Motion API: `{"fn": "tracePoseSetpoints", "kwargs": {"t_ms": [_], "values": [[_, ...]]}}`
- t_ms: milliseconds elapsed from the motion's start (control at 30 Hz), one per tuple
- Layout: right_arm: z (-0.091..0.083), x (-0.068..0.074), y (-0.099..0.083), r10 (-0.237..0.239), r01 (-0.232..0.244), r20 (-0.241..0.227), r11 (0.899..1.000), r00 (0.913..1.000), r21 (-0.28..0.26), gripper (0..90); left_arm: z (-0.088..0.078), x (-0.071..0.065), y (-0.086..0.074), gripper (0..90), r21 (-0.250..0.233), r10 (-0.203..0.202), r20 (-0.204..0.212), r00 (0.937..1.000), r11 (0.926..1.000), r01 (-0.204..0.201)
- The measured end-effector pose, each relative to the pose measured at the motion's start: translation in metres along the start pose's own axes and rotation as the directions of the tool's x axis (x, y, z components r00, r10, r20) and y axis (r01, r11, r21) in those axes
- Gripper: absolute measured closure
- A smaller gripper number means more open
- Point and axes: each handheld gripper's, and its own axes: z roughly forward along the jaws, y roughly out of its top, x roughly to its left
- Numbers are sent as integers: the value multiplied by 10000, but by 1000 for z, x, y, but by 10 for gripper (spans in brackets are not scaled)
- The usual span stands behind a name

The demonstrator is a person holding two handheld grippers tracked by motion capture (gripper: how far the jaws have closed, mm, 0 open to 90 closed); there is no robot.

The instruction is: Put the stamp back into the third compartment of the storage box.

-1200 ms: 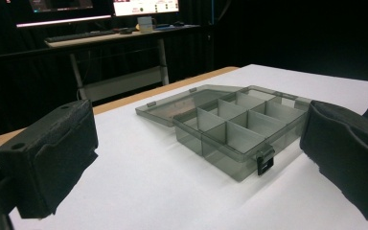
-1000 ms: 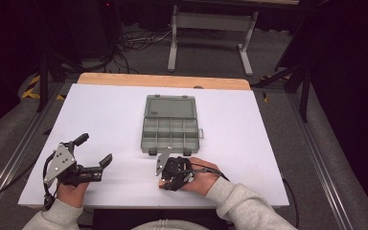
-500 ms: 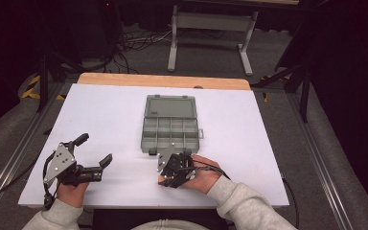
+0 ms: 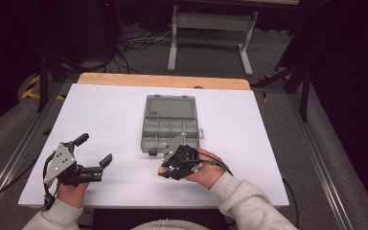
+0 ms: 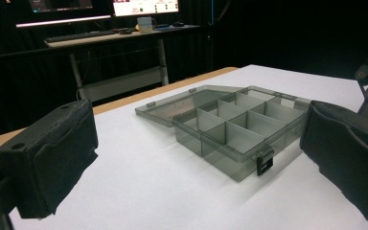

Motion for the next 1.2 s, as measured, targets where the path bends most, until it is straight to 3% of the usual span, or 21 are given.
{"fn": "tracePoseSetpoints", "kwargs": {"t_ms": [567,1200], "values": [[-26,-16,3,504,-450,433,9921,9978,-1168,661,1,0,0,3,18,-13,2,10000,10000,13],[-47,-36,-3,1329,-1041,1010,9625,9860,-2504,661,0,0,0,3,14,-12,-8,10000,10000,12]]}}
